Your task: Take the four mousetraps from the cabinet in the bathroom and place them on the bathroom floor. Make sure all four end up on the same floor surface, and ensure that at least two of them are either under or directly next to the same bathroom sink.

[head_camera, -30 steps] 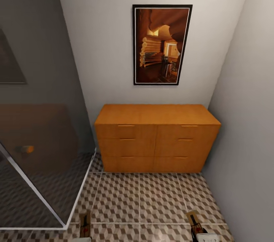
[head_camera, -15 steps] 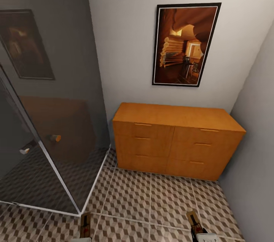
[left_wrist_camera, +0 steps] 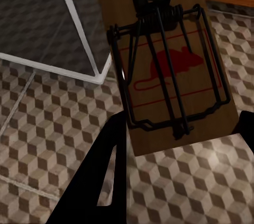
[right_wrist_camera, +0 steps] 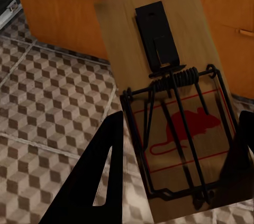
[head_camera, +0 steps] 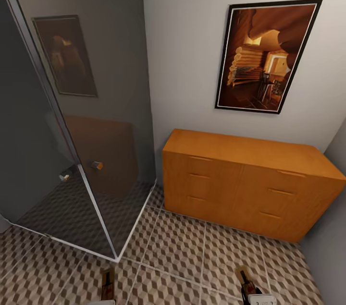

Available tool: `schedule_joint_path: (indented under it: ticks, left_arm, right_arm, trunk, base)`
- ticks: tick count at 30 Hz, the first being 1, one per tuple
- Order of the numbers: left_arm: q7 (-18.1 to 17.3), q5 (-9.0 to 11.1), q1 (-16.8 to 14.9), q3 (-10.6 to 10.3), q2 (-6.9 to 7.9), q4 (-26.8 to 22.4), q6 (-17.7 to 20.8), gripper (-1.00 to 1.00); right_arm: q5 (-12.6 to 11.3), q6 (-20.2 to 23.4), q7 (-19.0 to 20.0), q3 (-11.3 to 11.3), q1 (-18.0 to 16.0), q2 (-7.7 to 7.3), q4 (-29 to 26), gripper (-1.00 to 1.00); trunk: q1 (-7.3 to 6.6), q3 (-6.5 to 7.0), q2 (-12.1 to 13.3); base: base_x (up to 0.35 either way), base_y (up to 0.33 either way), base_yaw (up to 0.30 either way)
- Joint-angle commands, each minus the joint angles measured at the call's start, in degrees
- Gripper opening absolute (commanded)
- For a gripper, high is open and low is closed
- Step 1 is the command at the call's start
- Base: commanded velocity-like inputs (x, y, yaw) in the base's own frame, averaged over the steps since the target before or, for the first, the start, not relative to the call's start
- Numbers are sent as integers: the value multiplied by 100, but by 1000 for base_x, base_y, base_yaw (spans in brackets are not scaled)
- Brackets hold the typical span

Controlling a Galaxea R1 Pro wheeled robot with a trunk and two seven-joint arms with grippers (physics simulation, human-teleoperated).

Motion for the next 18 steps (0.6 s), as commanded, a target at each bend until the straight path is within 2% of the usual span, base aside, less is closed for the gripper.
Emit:
schedule_joint_path:
  ticks: [1, 10, 18]
  left_arm:
    - [33, 0, -9, -47, -4, 18, -21, -100]
    - [33, 0, -9, -47, -1, 18, -19, -100]
    - [33, 0, -9, -47, -4, 18, -18, -100]
  right_arm:
    - [-22, -7, -37, 51, -2, -1, -5, -100]
    - [-22, -7, -37, 51, -2, -1, -5, -100]
    - [-22, -2, -38, 51, -2, 0, -4, -100]
  trunk:
    - [3, -12, -12]
    - [3, -12, -12]
    - [3, -12, -12]
  base:
    - [0, 0, 286]
    - [-46, 4, 286]
    - [-140, 186, 286]
